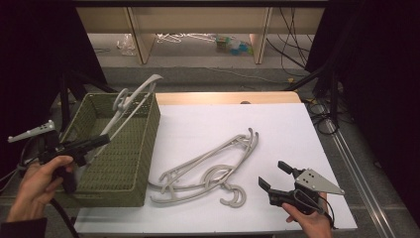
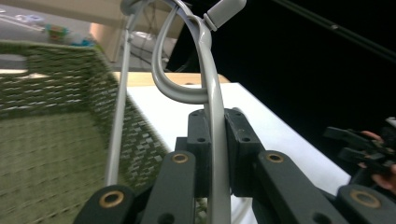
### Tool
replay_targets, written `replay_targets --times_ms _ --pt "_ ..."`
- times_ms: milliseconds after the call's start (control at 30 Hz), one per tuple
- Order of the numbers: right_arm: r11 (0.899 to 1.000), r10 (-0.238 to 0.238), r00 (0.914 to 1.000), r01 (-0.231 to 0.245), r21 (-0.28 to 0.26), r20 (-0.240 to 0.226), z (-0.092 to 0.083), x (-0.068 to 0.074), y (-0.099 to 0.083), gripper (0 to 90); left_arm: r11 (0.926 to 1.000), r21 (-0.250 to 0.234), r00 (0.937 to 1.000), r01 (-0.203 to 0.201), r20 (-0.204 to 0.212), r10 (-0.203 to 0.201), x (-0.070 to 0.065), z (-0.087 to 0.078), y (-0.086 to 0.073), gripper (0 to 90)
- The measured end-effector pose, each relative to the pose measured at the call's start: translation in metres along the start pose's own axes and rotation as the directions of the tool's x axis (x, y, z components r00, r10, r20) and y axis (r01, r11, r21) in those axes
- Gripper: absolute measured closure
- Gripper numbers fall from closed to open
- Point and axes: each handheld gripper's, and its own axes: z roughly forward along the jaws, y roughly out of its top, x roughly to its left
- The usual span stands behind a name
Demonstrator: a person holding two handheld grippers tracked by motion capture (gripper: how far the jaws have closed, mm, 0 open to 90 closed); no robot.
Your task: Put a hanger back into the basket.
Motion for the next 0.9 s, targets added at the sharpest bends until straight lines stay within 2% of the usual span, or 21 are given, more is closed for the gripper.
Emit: replay_targets --times_ms 33,100,167,500,733,800,900 --pt "1.000 -0.002 1.0000 0.002 0.020 0.002 -0.002 0.000 0.001 15.9 1.0000 -0.005 1.0000 0.004 -0.002 -0.004 0.003 -0.002 -0.001 81.3" --pt "1.000 -0.001 1.0000 0.001 0.020 -0.002 -0.002 0.000 0.001 15.8 0.9999 0.002 0.9999 0.012 -0.007 -0.012 0.009 -0.006 -0.002 81.3" --pt "1.000 0.001 1.0000 -0.001 -0.003 -0.002 0.000 0.000 0.000 15.7 0.9999 0.006 0.9999 0.010 -0.005 -0.010 0.013 -0.007 -0.003 81.3" --pt "1.000 -0.005 1.0000 0.005 -0.005 -0.008 0.000 0.000 0.000 15.7 0.9986 0.044 0.9995 -0.031 0.007 0.030 0.021 -0.012 -0.005 81.3" --pt "1.000 0.000 0.9999 0.000 0.000 -0.010 0.001 0.001 0.000 15.7 0.9978 0.055 0.9992 -0.037 -0.010 0.038 0.027 -0.020 -0.005 81.3" --pt "1.000 -0.004 1.0000 0.005 0.020 -0.008 -0.001 0.001 0.001 15.7 0.9970 0.069 0.9991 -0.034 -0.025 0.036 0.033 -0.022 -0.008 81.2" --pt "1.000 -0.004 0.9999 0.004 0.021 -0.010 -0.001 0.001 0.001 15.8 0.9958 0.085 0.9983 -0.033 -0.046 0.037 0.039 -0.024 -0.011 81.2"
